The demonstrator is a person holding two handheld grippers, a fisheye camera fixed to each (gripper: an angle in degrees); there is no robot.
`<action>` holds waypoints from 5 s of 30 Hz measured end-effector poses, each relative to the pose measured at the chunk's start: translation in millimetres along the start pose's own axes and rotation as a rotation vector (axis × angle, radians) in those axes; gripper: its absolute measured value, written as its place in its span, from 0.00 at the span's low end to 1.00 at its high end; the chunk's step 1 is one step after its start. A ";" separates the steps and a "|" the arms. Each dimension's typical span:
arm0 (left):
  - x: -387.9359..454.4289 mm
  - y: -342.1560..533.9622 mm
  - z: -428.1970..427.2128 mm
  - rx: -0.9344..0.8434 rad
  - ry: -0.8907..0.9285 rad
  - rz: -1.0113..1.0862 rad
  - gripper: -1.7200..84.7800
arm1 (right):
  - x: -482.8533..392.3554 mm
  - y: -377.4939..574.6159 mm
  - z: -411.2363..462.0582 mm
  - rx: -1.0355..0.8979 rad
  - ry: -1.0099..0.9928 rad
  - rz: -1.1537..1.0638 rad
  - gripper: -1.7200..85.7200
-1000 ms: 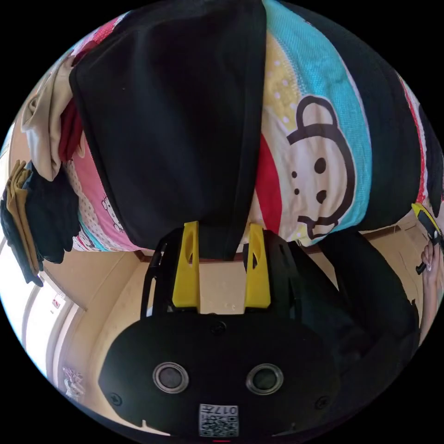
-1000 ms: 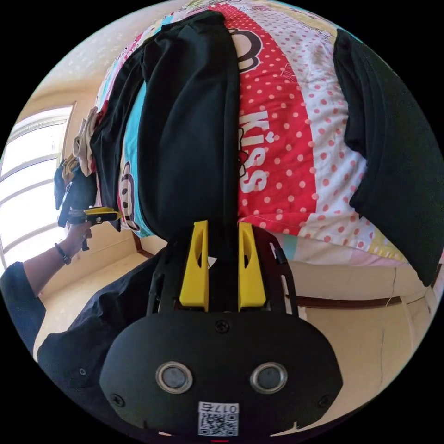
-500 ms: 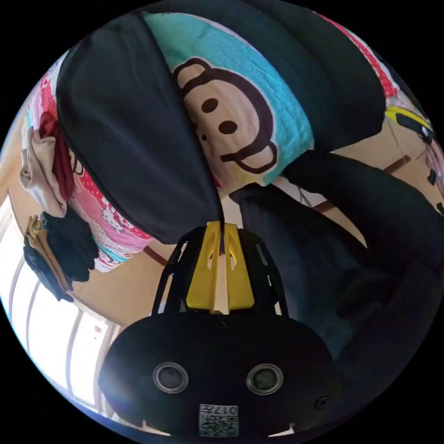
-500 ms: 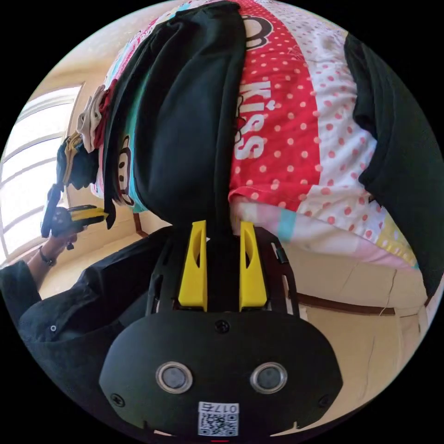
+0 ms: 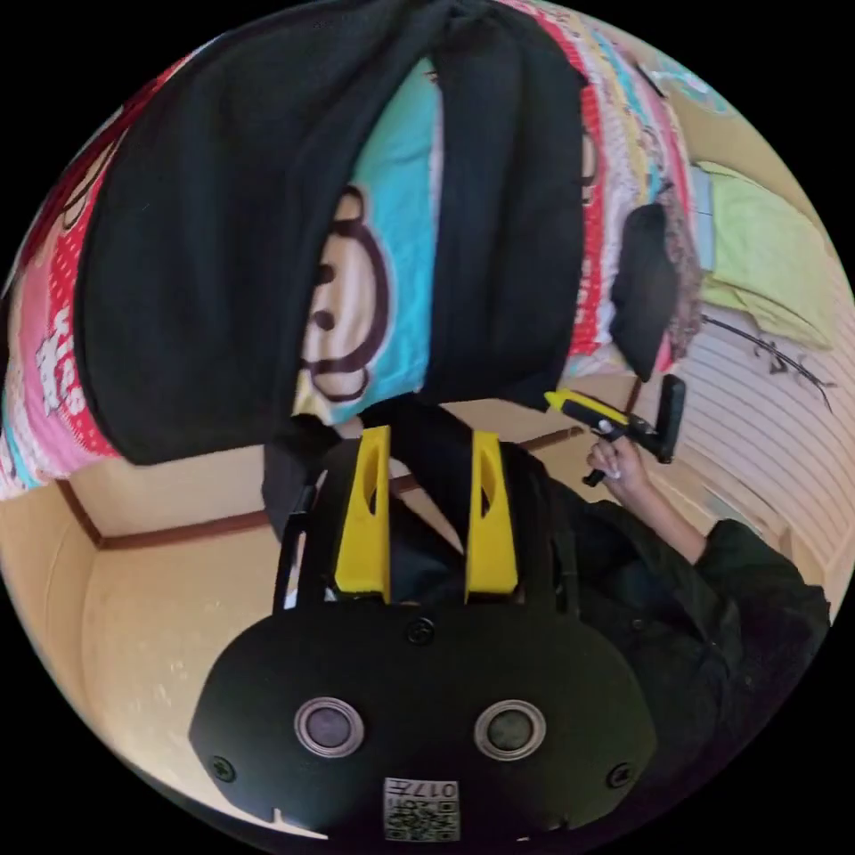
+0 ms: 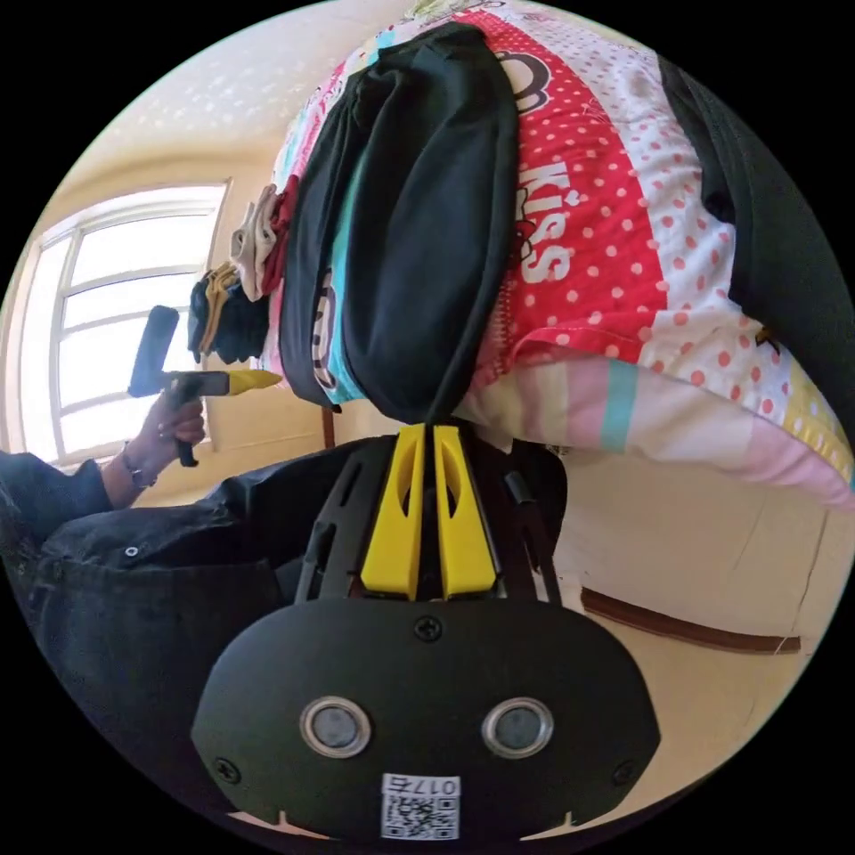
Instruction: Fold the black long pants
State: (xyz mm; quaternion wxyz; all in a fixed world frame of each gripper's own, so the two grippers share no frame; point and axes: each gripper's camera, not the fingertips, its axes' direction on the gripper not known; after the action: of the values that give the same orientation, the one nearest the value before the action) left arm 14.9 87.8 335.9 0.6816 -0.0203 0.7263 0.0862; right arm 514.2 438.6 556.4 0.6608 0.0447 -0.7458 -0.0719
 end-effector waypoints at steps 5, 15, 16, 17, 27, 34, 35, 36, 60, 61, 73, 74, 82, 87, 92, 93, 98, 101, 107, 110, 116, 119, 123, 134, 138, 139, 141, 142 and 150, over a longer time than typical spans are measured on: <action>98.1 -35.3 -9.6 -0.078 0.125 0.216 0.24 | -53.0 14.1 -38.3 0.108 -0.195 -0.169 0.04; 119.8 21.3 -39.6 -0.121 -0.077 0.268 0.04 | -21.9 -23.5 -38.2 -0.190 -0.123 -0.193 0.10; 115.2 30.9 -53.9 -0.097 -0.064 0.261 0.04 | -12.9 -30.0 -46.5 -0.178 -0.103 -0.179 0.11; 112.4 35.5 -61.4 -0.082 -0.054 0.255 0.04 | 4.3 -48.1 -65.7 -0.132 -0.052 -0.152 0.12; 58.8 103.0 -182.6 0.156 0.300 0.158 0.04 | 92.6 -425.1 -90.8 0.395 0.078 0.134 0.19; -25.7 127.5 -268.9 0.294 0.691 0.155 0.04 | 118.6 -516.7 -9.0 0.437 0.130 0.256 0.08; -38.1 129.1 -271.8 0.300 0.758 0.142 0.04 | 111.1 -516.0 -0.7 0.489 0.083 0.212 0.07; -64.5 133.1 -276.4 0.306 0.893 0.097 0.04 | 103.5 -516.8 8.7 0.531 -0.018 0.154 0.06; -320.0 206.8 -415.8 0.471 0.853 -0.444 0.10 | -62.8 -490.2 382.1 0.001 0.092 -0.330 0.12; -316.0 203.5 -423.1 0.474 0.779 -0.437 0.11 | -58.3 -468.9 380.3 0.002 0.133 -0.318 0.12; -209.3 104.8 -471.4 0.473 0.290 -0.196 0.12 | 34.8 -188.2 482.8 0.187 -0.076 0.214 0.11; -206.4 97.5 -465.8 0.446 0.299 -0.203 0.12 | 30.2 -184.4 490.9 0.184 -0.095 0.214 0.10; -134.4 94.0 -411.9 0.337 0.266 -0.105 0.02 | -4.1 -161.0 437.6 0.118 0.103 0.073 0.05; -111.2 88.2 -369.0 0.259 0.224 -0.157 0.03 | 21.8 -173.1 446.9 0.006 0.168 0.088 0.07; -101.4 90.6 -402.5 0.452 0.144 -0.117 0.05 | 23.3 -191.1 409.9 0.123 0.103 0.073 0.11; -98.9 83.3 -410.0 0.482 0.147 -0.080 0.07 | 28.9 -199.2 400.2 0.164 0.103 0.077 0.11; -89.5 22.9 -415.6 0.550 0.171 0.031 0.19 | 66.7 -257.5 370.5 0.292 0.017 0.104 0.16; -88.3 -16.1 -402.8 0.559 0.163 0.096 0.20 | 99.2 -299.0 376.6 0.272 -0.152 0.121 0.18; -91.2 0.5 -343.0 0.498 0.281 0.044 0.19 | 77.8 -258.0 414.1 0.196 -0.255 0.109 0.17; -95.2 22.9 -327.2 0.525 0.324 0.008 0.18 | 78.2 -233.5 411.7 0.260 -0.292 0.141 0.17; -106.4 -18.5 -317.9 0.463 0.398 0.067 0.17 | 106.2 -315.0 409.2 0.193 -0.490 0.149 0.15; -111.9 -26.3 -307.0 0.427 0.442 0.065 0.14 | 81.3 -350.6 418.2 0.030 -0.427 0.049 0.11; -108.9 -0.7 -300.8 0.466 0.543 0.072 0.06 | 43.1 -331.0 393.2 0.054 -0.418 -0.022 0.05; 66.1 187.6 -390.4 0.666 0.776 0.599 0.05 | -166.6 -165.9 155.9 0.255 -0.620 -0.438 0.02; 172.0 270.3 -438.4 0.790 0.712 0.834 0.05 | -279.9 -112.6 43.5 0.277 -0.495 -0.708 0.02; 198.6 289.1 -451.3 0.834 0.708 0.889 0.05 | -292.9 -107.1 29.8 0.287 -0.493 -0.737 0.02; 235.3 312.9 -470.8 0.903 0.706 0.964 0.05 | -340.8 -89.2 -18.9 0.337 -0.497 -0.854 0.02; 257.1 325.8 -483.6 0.945 0.694 0.999 0.05 | -351.4 -86.4 -29.2 0.346 -0.499 -0.879 0.01; 328.9 322.8 -515.6 1.076 0.555 0.804 0.04 | -386.7 -147.9 -76.7 0.386 -0.461 -0.794 0.02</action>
State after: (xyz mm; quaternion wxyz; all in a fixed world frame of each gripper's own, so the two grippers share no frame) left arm -564.2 355.8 69.4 0.3036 0.5652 0.7656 -0.0474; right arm 633.5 351.6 162.1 0.3801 0.4298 -0.7975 -0.1865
